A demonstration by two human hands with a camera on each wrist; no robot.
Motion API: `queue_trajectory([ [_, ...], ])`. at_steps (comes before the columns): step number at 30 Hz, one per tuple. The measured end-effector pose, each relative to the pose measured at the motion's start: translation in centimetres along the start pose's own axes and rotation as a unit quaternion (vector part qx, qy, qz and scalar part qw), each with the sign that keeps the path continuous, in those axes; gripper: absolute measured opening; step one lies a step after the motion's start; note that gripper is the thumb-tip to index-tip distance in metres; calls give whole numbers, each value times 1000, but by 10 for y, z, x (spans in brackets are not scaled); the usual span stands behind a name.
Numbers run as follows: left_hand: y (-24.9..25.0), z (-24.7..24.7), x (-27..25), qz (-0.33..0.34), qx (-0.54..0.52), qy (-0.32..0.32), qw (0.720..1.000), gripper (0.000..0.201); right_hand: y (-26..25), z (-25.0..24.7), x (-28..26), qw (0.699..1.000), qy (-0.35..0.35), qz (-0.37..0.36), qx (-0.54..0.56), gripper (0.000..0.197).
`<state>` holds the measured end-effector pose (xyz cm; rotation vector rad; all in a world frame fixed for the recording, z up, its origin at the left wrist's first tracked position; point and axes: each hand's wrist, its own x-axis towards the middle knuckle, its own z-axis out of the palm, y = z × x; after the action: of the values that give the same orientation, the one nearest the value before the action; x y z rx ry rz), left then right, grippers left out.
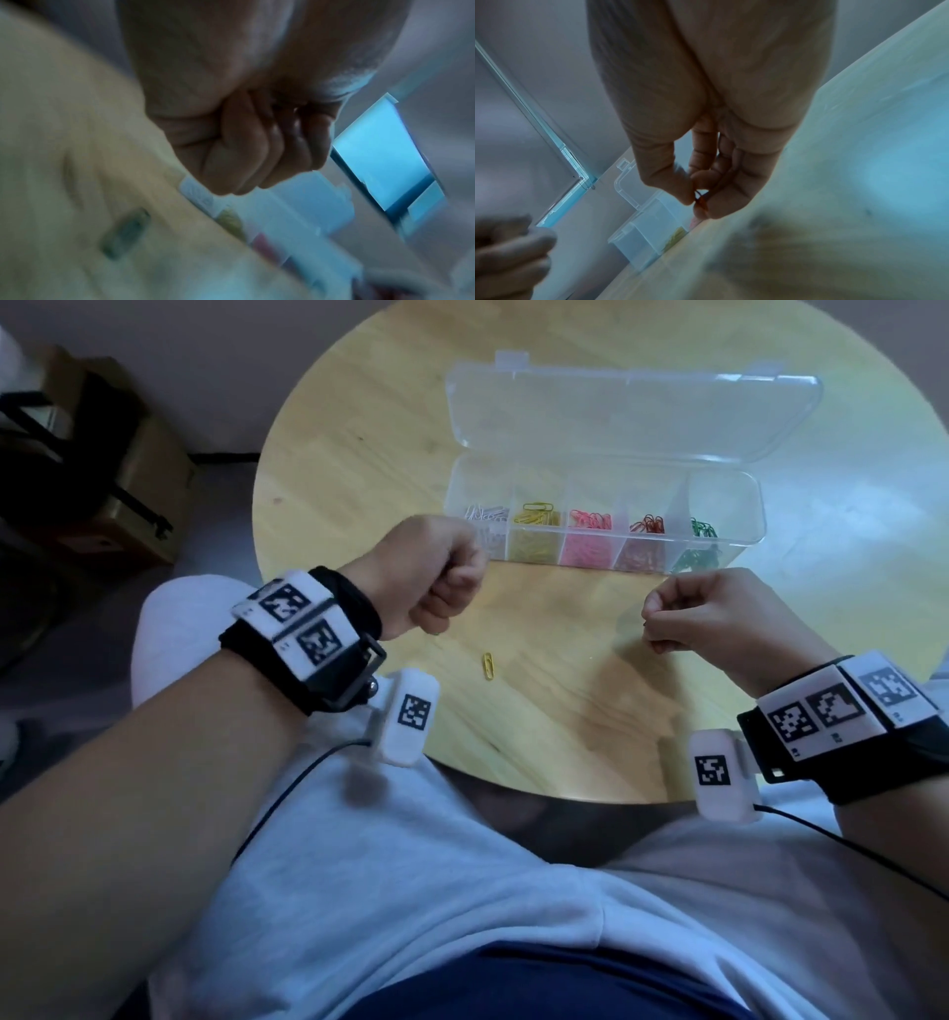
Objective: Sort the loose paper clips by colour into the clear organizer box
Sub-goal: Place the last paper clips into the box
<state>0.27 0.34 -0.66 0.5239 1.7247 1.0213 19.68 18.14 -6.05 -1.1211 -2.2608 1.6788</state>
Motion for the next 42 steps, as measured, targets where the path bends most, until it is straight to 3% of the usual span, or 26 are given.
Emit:
queue_trajectory([
  [1,-2,4,2,17,124,19,992,23,0,-1,-1,1000,2,2,2,20],
  [3,-7,12,6,56,366,48,928,14,0,-3,-1,1000,5,5,8,20],
  [4,-8,16,6,68,446,40,891,3,0,-3,-2,1000,5,5,11,20],
  [6,-11,19,11,85,543,-5,836,19,-1,-3,-3,1000,3,4,16,21],
  [10,-16,25,24,70,644,-31,761,20,-3,0,-3,1000,-4,3,19,24],
  [15,-16,32,27,70,683,-17,727,4,-3,-1,-2,1000,-6,3,25,22],
  [19,-22,39,27,60,716,-31,695,18,-7,-1,-1,997,-11,12,79,22],
  [23,-22,44,30,72,711,-19,699,22,-15,-5,1,983,-20,18,179,22],
  [31,-17,32,45,79,621,109,772,29,-14,-8,1,980,5,6,200,23],
  [38,-12,33,54,67,622,122,770,11,-11,-6,0,983,10,3,184,22],
  [42,-12,34,50,29,629,84,772,24,-17,-9,2,980,10,-5,199,22],
])
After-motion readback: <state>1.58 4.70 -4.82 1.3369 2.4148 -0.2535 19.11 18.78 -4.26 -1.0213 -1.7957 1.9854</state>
